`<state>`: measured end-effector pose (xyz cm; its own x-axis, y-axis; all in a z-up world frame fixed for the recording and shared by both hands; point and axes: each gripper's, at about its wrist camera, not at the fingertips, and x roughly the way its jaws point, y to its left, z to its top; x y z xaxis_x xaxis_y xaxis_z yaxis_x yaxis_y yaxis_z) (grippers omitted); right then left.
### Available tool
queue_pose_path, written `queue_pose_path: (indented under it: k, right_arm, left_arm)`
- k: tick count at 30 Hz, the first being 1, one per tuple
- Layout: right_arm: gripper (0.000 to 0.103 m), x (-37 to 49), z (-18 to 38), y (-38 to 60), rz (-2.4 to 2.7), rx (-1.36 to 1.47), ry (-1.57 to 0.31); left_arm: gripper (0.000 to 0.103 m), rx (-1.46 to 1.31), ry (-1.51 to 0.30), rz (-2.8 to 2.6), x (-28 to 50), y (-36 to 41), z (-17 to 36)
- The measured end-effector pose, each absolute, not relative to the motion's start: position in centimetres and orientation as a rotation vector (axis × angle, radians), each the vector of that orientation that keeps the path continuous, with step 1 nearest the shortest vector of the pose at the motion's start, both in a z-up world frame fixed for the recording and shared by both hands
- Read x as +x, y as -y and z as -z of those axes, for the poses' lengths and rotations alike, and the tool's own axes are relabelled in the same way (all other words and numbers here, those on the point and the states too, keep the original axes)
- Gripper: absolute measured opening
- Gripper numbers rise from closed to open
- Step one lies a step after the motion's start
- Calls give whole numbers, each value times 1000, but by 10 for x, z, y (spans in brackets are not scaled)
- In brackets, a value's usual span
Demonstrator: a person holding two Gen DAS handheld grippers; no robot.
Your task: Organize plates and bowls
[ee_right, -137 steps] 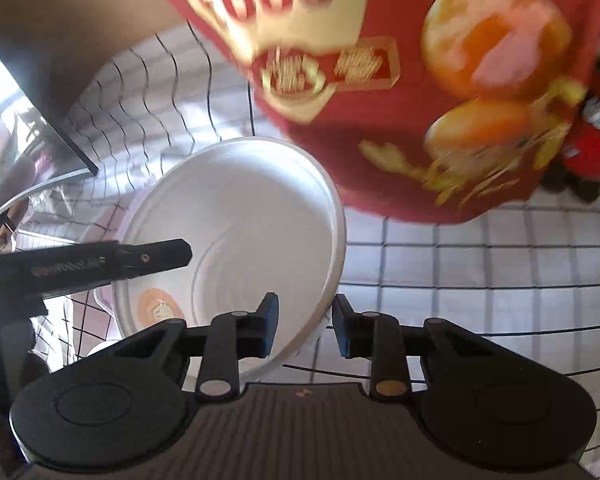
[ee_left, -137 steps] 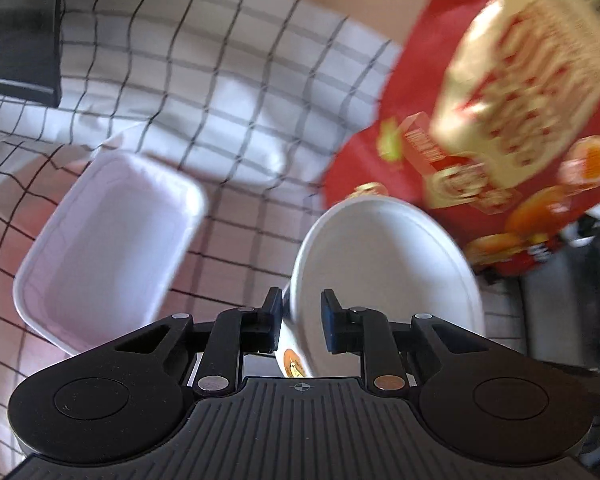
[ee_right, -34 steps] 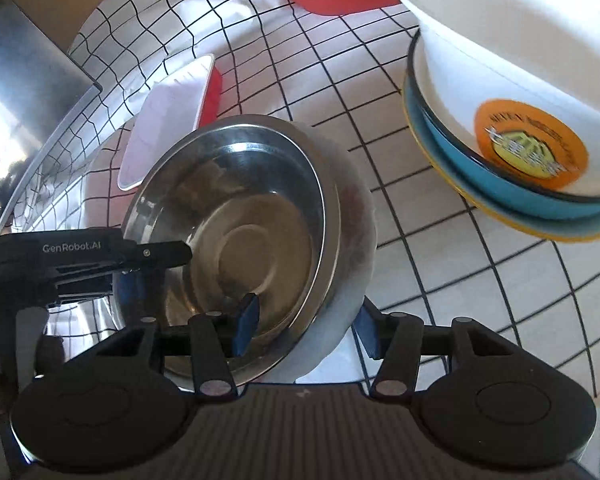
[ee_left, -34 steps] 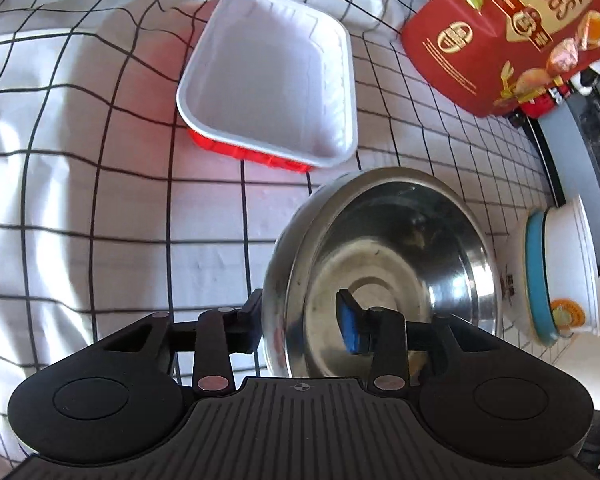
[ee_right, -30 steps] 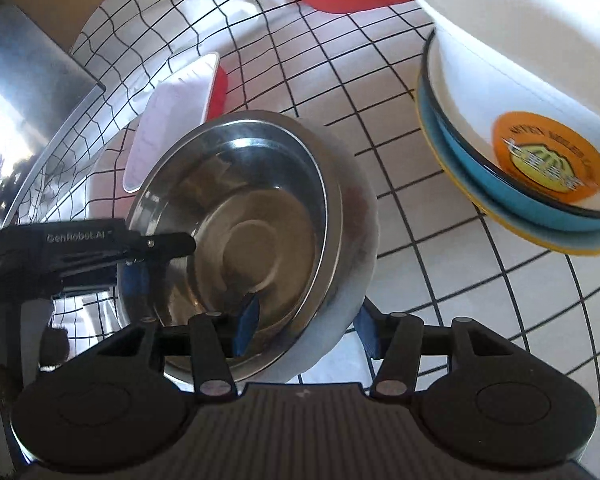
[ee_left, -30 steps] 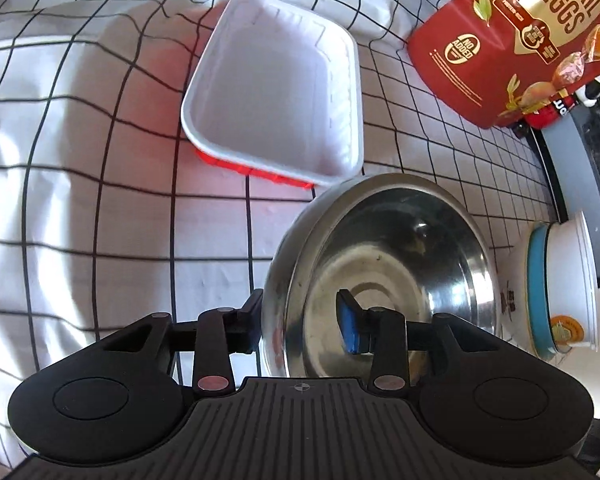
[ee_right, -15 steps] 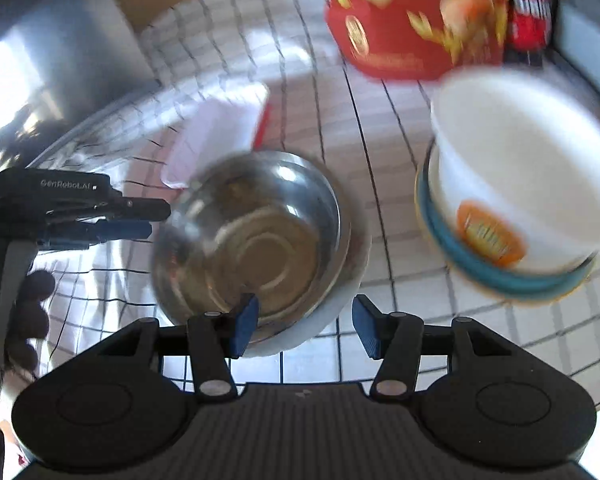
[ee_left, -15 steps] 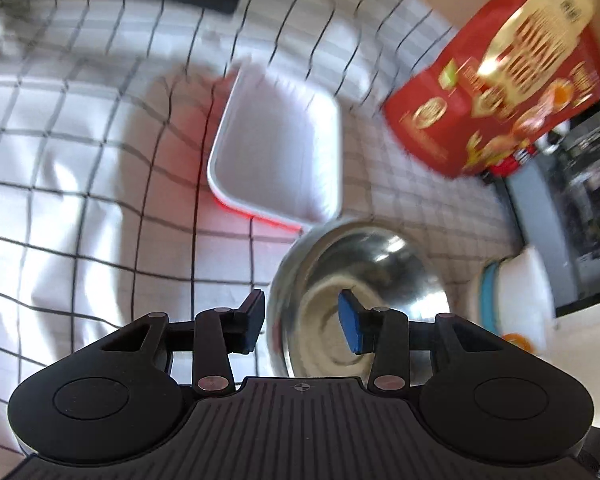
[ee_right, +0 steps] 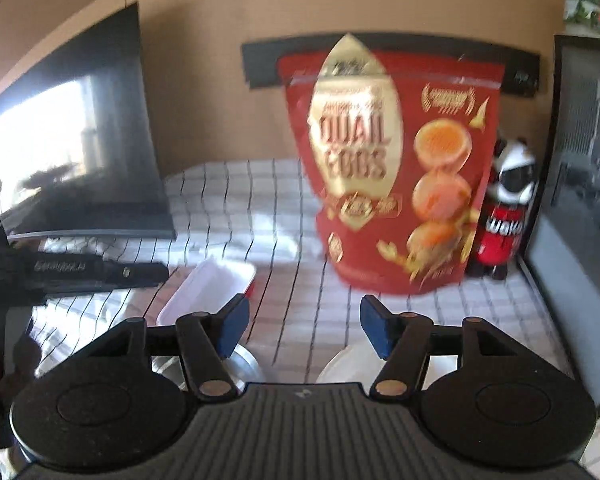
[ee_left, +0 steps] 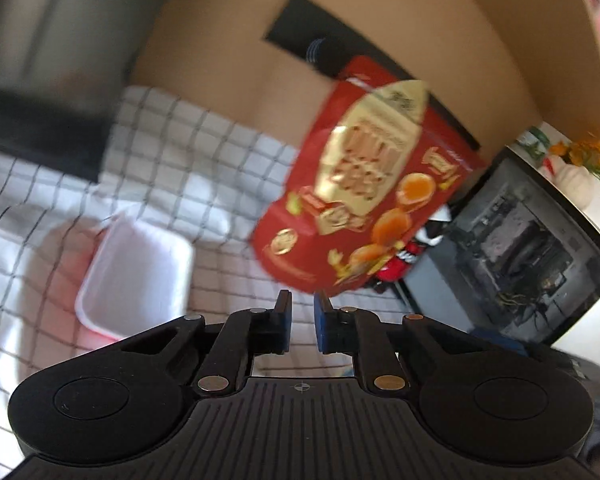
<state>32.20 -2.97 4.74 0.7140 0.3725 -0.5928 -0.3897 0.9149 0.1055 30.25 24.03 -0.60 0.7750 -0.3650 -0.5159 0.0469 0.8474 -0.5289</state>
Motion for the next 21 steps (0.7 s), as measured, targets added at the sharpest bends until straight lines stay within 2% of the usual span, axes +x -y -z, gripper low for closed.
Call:
queue_pose_path:
  k: [9, 13, 21]
  right_arm:
    - [64, 358, -29, 101, -500, -59, -753]
    - [64, 363, -16, 129, -519, -60, -760]
    - [64, 391, 41, 155, -543, 24, -981]
  left_arm:
    - [12, -575, -656, 118, 315, -179, 2]
    - [13, -505, -706, 143, 316, -147, 9]
    - [14, -501, -841, 93, 315, -120, 33]
